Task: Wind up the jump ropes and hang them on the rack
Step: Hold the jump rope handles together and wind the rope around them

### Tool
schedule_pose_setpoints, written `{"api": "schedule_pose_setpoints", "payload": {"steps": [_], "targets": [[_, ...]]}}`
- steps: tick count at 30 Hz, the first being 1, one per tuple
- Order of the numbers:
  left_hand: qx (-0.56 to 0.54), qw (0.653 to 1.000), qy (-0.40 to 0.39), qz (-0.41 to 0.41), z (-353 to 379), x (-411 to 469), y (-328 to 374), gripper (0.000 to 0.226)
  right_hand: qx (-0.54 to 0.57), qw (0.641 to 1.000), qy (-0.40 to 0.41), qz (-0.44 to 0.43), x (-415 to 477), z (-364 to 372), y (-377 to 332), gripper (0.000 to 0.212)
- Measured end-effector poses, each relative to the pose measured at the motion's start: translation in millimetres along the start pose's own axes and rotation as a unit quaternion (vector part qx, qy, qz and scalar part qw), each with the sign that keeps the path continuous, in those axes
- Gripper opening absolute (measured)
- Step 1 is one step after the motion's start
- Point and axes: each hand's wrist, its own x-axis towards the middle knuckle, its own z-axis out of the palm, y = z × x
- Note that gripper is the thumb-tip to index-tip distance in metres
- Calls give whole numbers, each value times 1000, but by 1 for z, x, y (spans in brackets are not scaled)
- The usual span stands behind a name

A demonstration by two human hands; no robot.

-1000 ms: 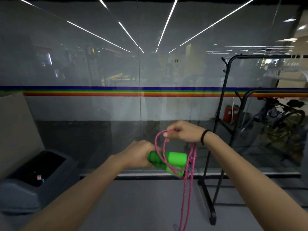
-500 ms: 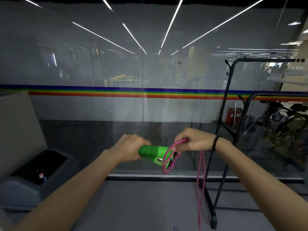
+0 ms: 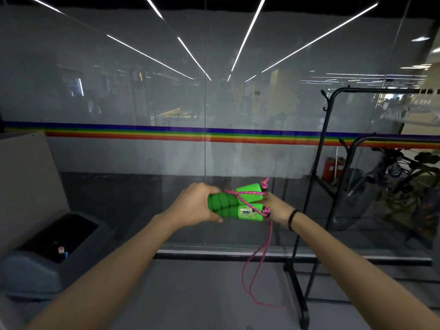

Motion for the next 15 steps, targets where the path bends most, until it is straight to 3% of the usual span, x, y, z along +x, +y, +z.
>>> {"api": "schedule_pose_setpoints", "payload": {"steps": [3,5,8,13,15], "targets": [[-35,997,47,-46,0,0,-9,33,-112,992,32,44,-8,8,9,34],[-36,994,74,-78,-2,0,-15,51,-199,979,13,43,-18,16,9,41],[18,995,51,-90,-2,-2,-19,69,-376,924,-65,-5,-35,26,-8,34],[146,986,-42,-74,14,-10,0,53,-567,812,-113,-86,-50,46,-58,27],[196,976,-89,-30,20,-13,9,41,-568,807,-114,-113,-45,42,-73,25]]}}
